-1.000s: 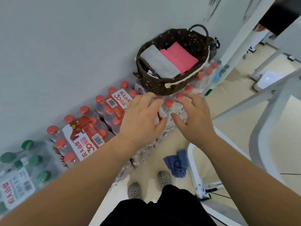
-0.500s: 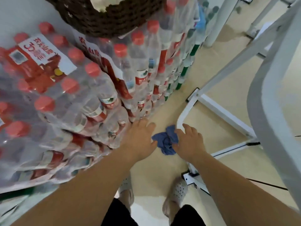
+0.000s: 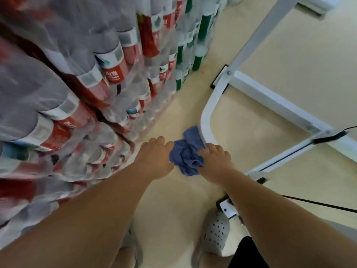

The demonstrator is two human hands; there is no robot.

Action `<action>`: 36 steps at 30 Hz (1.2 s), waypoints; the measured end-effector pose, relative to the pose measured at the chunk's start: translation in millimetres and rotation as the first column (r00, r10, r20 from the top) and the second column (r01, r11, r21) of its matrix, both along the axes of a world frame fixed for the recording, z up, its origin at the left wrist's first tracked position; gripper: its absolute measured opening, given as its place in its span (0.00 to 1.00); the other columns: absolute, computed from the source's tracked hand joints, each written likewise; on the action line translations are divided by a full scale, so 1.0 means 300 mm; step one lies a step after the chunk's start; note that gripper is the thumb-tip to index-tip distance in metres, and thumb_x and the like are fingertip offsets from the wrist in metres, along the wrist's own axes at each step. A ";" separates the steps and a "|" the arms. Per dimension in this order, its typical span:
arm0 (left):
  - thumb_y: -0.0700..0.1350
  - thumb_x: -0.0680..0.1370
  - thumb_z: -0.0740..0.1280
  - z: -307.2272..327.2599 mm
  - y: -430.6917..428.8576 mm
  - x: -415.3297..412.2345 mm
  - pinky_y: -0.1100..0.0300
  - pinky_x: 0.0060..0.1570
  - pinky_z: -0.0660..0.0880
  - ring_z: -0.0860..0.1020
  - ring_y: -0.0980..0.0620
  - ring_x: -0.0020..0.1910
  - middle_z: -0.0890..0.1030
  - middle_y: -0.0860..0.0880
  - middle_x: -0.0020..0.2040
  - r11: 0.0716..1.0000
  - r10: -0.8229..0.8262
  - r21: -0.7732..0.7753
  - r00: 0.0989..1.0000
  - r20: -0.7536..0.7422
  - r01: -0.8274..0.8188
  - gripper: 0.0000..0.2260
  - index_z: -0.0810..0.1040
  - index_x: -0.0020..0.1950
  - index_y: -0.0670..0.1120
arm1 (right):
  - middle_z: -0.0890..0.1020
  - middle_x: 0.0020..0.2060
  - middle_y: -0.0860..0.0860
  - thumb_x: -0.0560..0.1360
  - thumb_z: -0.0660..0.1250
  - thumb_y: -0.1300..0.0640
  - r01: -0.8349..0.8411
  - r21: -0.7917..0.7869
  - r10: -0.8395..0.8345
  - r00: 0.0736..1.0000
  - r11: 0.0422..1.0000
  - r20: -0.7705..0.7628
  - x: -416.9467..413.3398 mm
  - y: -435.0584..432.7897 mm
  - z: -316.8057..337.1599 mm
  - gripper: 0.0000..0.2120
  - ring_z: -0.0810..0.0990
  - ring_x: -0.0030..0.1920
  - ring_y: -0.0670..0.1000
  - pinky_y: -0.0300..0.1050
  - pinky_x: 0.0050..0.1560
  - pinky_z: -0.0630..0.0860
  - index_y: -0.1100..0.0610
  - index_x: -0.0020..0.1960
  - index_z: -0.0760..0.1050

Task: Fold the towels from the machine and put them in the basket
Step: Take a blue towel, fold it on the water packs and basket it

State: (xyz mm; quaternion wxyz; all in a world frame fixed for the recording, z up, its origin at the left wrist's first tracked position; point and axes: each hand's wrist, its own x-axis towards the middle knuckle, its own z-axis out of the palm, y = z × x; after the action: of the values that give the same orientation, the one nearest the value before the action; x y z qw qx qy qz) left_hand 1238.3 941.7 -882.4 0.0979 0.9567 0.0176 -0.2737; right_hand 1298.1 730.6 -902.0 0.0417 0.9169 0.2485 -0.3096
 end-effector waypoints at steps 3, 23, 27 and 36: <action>0.57 0.78 0.64 -0.197 -0.014 0.043 0.51 0.58 0.70 0.71 0.44 0.60 0.71 0.47 0.63 1.000 -0.011 0.000 1.000 0.014 0.011 0.23 0.68 0.70 0.49 | 0.62 0.74 0.50 0.77 0.61 0.42 -0.183 -0.040 0.182 0.983 0.982 -0.037 0.044 -0.025 -0.196 0.26 0.63 0.71 0.57 0.54 0.67 0.65 0.47 0.73 0.65; 0.60 0.75 0.70 -0.732 -0.149 0.101 0.52 0.43 0.78 0.78 0.51 0.43 0.80 0.50 0.48 0.849 0.299 -0.386 0.931 -0.210 -0.360 0.16 0.74 0.53 0.50 | 0.65 0.75 0.52 0.81 0.61 0.47 -0.364 -0.105 0.303 0.877 0.925 -0.373 0.176 0.045 -0.530 0.27 0.65 0.74 0.56 0.49 0.71 0.64 0.56 0.76 0.62; 0.55 0.73 0.74 -0.508 -0.150 0.072 0.58 0.38 0.73 0.79 0.51 0.41 0.80 0.50 0.42 0.707 0.403 -0.500 0.866 -0.296 -0.500 0.13 0.74 0.48 0.49 | 0.67 0.74 0.49 0.80 0.61 0.63 -0.031 0.087 0.062 0.926 0.996 -0.372 0.089 0.031 -0.265 0.25 0.72 0.68 0.55 0.34 0.54 0.66 0.55 0.76 0.65; 0.43 0.75 0.71 0.289 -0.067 -0.117 0.59 0.47 0.75 0.81 0.48 0.47 0.80 0.51 0.44 0.503 0.619 -0.643 0.760 -0.198 -0.577 0.05 0.79 0.49 0.51 | 0.73 0.72 0.50 0.69 0.56 0.69 -0.002 0.317 0.074 0.973 0.949 -0.217 -0.140 0.139 0.521 0.33 0.72 0.68 0.57 0.45 0.65 0.71 0.53 0.73 0.72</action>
State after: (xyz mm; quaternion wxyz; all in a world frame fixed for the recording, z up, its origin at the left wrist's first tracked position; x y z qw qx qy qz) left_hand 1203.2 921.6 -795.7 0.5237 0.7956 0.2440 -0.1822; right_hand 1256.0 772.4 -745.7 -0.1275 0.8655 0.3154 -0.3677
